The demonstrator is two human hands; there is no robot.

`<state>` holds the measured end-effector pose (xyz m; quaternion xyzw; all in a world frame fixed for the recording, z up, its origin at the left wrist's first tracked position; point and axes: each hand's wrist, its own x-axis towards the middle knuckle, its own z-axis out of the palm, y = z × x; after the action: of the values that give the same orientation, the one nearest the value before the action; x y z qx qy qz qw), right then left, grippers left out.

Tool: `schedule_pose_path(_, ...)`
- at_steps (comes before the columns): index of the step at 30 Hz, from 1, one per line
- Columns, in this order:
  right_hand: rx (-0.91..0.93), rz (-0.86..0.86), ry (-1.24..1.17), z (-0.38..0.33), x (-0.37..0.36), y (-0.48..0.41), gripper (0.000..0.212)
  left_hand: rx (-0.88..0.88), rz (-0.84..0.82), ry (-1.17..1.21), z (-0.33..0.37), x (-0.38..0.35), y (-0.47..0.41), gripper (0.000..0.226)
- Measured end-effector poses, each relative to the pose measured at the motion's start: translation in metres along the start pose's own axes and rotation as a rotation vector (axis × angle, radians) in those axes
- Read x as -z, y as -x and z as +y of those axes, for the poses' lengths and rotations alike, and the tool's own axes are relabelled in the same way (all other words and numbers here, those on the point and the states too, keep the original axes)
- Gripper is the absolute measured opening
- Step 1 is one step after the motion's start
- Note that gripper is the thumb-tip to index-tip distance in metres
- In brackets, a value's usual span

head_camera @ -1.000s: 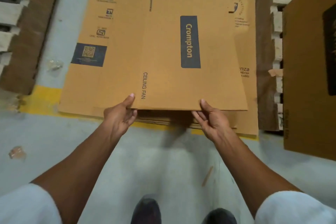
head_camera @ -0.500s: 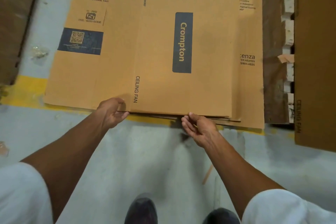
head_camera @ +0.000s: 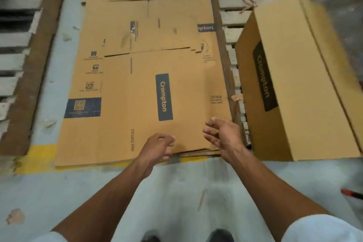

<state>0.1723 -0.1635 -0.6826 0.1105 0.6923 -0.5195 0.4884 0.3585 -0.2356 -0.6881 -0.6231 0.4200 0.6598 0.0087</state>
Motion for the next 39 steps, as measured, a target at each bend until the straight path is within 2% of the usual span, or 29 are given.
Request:
schedule_pose_path(5, 0.443, 0.025, 0.222, -0.135, 0.075, 0.059, 0.006, -0.136, -0.092, -0.019, 0.110, -0.099, 0.065, 0.019)
schedule_pose_path(8, 0.571, 0.198, 0.312, -0.184, 0.151, 0.074, 0.007, -0.176, -0.171, -0.057, 0.148, -0.165, 0.098, 0.018)
schedule_pose_path(13, 0.474, 0.453, 0.444, -0.186, 0.287, 0.052, 0.008, -0.170, -0.289, -0.120, 0.139, -0.247, 0.104, 0.033)
schedule_pose_path(17, 0.371, 0.545, 0.532, -0.154, 0.355, 0.025, 0.023, -0.095, -0.290, -0.123, 0.100, -0.290, 0.075, 0.070)
schedule_pose_path(21, 0.284, 0.432, 0.495, -0.126, 0.386, -0.016, 0.048, -0.110, -0.259, -0.058, 0.065, -0.318, 0.044, 0.092)
schedule_pose_path(24, 0.251, 0.309, 0.430, -0.114, 0.389, -0.044, 0.046, -0.133, -0.230, 0.011, 0.045, -0.322, 0.025, 0.119)
schedule_pose_path(25, 0.237, 0.289, 0.388, -0.112, 0.389, -0.049, 0.042, -0.160, -0.229, 0.039, 0.039, -0.322, 0.022, 0.117)
schedule_pose_path(28, 0.218, 0.298, 0.246, -0.109, 0.393, -0.056, 0.044, -0.240, -0.263, 0.121, 0.029, -0.322, 0.028, 0.086)
schedule_pose_path(29, 0.232, 0.288, 0.245, -0.109, 0.393, -0.052, 0.035, -0.250, -0.253, 0.144, 0.030, -0.320, 0.033, 0.083)
schedule_pose_path(32, 0.263, 0.234, 0.222, -0.121, 0.382, -0.033, 0.019, -0.260, -0.181, 0.247, 0.050, -0.302, 0.048, 0.108)
schedule_pose_path(33, 0.290, 0.203, 0.185, -0.128, 0.376, -0.027, 0.021, -0.278, -0.156, 0.250, 0.062, -0.293, 0.055, 0.104)
schedule_pose_path(36, 0.353, 0.137, 0.096, -0.155, 0.345, 0.001, 0.030, -0.337, -0.145, 0.202, 0.106, -0.264, 0.083, 0.039)
schedule_pose_path(37, 0.356, 0.121, 0.109, -0.164, 0.334, 0.013, 0.029, -0.367, -0.155, 0.175, 0.122, -0.254, 0.090, 0.031)
schedule_pose_path(39, 0.373, 0.090, 0.129, -0.176, 0.314, 0.038, 0.026, -0.409, -0.154, 0.109, 0.158, -0.237, 0.114, 0.031)
